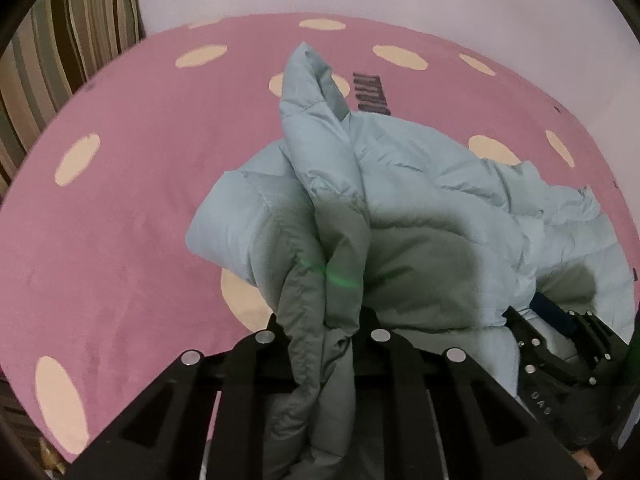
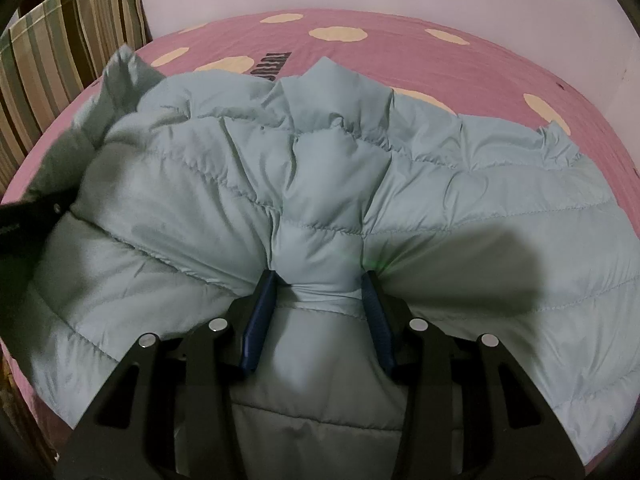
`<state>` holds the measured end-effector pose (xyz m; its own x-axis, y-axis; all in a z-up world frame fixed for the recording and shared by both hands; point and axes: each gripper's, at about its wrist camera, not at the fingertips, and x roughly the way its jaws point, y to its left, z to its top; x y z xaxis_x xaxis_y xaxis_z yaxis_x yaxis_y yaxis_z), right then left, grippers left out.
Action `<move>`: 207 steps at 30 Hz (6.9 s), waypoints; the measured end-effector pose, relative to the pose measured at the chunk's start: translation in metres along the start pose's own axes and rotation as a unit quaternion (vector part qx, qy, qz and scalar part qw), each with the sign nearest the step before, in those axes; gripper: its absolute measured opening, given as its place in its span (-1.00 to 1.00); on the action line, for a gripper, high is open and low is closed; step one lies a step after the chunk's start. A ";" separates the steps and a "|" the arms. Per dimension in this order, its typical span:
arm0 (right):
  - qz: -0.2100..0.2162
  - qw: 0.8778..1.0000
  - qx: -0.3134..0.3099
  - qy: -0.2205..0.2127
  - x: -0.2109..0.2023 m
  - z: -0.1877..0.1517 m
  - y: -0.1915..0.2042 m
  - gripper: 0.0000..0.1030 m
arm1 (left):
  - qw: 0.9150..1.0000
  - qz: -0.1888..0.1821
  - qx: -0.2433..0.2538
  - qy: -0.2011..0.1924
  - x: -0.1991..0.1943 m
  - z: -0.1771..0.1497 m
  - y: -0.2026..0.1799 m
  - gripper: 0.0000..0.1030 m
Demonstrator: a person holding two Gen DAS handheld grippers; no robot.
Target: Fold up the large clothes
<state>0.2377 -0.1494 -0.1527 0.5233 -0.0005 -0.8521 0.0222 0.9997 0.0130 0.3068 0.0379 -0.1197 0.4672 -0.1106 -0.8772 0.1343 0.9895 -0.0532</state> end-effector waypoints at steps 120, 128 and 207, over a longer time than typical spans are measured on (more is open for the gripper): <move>0.003 0.991 0.134 -0.017 -0.084 0.010 -0.136 0.07 | 0.992 0.076 0.013 -0.097 -0.025 -0.025 -0.095 0.05; 0.026 0.992 0.121 -0.013 -0.089 0.007 -0.136 -0.75 | 0.993 0.063 0.020 -0.096 -0.026 -0.023 -0.104 0.05; -0.050 0.994 0.098 0.029 -0.086 -0.087 -0.179 -0.63 | 0.989 0.035 0.129 -0.058 0.003 -0.069 -0.201 0.18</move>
<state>0.1149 -0.3263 -0.1274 0.4600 -0.0923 -0.8831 0.2400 0.9705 0.0236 0.2209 -0.1553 -0.1443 0.5781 -0.0683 -0.8131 0.3107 0.9398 0.1420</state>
